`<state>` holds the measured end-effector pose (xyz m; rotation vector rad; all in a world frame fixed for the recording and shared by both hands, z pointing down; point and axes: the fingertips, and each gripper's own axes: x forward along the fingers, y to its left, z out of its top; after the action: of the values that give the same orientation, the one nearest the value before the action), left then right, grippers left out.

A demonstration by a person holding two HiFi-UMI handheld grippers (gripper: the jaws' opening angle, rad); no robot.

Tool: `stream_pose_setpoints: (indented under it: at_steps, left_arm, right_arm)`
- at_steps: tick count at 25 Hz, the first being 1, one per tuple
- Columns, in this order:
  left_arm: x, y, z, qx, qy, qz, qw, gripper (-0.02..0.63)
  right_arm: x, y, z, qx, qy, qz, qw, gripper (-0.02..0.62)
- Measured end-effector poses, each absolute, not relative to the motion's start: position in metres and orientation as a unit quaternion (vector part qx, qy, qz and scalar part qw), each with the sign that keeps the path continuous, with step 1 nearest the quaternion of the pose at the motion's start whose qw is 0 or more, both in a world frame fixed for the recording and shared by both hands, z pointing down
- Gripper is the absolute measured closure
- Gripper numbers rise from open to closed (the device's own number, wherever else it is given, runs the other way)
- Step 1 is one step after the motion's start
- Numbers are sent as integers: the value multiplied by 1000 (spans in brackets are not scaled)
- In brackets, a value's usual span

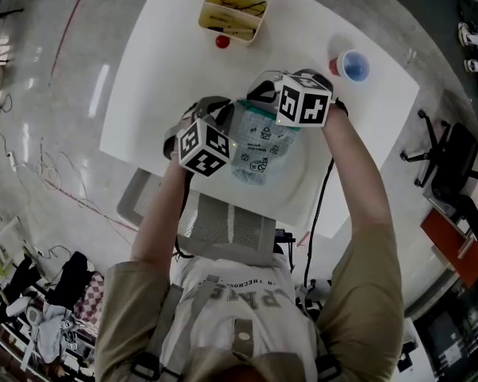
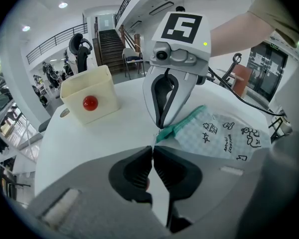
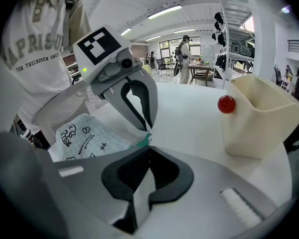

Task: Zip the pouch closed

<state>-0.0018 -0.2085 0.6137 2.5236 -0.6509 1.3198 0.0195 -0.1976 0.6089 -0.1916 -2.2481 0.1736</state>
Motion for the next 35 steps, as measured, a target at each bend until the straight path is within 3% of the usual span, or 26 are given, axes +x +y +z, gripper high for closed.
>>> stream_pose_setpoints:
  at_steps: [35]
  left_arm:
    - [-9, -201, 617, 857, -214, 454, 122, 584]
  right_arm:
    - [38, -183, 611, -67, -890, 78, 444, 594]
